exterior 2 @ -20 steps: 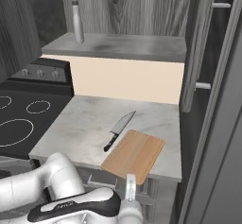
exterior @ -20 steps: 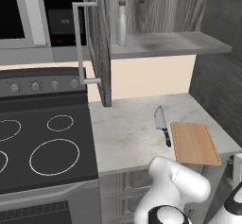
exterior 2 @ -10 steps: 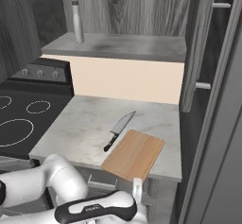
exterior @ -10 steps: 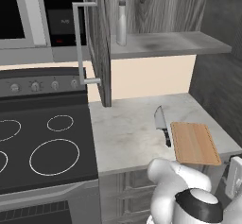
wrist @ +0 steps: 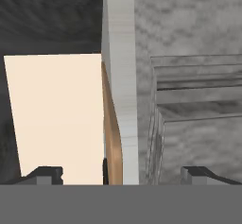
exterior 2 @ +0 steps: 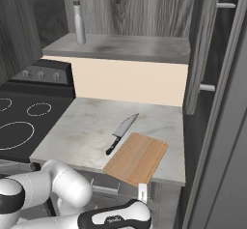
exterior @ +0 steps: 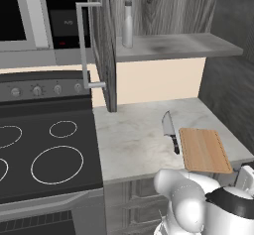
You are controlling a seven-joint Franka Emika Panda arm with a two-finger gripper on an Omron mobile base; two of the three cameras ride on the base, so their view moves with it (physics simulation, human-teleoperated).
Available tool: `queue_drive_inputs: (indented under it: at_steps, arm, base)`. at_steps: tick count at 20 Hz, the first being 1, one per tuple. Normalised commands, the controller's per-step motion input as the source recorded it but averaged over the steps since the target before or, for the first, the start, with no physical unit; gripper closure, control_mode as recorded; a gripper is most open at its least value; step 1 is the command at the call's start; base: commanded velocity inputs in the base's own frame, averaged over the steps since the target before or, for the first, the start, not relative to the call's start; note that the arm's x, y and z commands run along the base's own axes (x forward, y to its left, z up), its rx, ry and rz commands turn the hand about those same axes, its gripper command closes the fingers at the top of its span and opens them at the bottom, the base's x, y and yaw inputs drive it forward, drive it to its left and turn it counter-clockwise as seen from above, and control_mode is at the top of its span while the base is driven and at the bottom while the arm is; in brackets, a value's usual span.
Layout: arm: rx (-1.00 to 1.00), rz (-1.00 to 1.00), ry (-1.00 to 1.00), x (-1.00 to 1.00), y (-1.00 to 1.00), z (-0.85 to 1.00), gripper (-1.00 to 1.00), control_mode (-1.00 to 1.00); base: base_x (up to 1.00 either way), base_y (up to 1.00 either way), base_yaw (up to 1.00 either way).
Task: Move the cutting board and knife to the sink. Then move spray from the cabinet to the counter.
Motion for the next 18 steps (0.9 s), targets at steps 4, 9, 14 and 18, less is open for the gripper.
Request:
queue_drive_inputs:
  at_steps: [4, 9, 14, 18]
  arm:
    - [0.0, 0.0, -0.07, 0.21, 0.0, 0.0, -1.0, -1.0]
    - [0.0, 0.0, -0.07, 0.18, 0.0, 0.0, -1.0, -1.0]
    - [0.0, 0.0, -0.03, 0.23, 0.0, -0.01, -1.0, -1.0]
    - [0.0, 0.0, -0.02, 0.24, 0.0, -0.04, -1.0, -1.0]
  base:
    - [0.0, 0.0, 0.0]
    - [0.0, 0.0, 0.0]
    - [0.0, 0.0, 0.0]
    - [0.0, 0.0, 0.0]
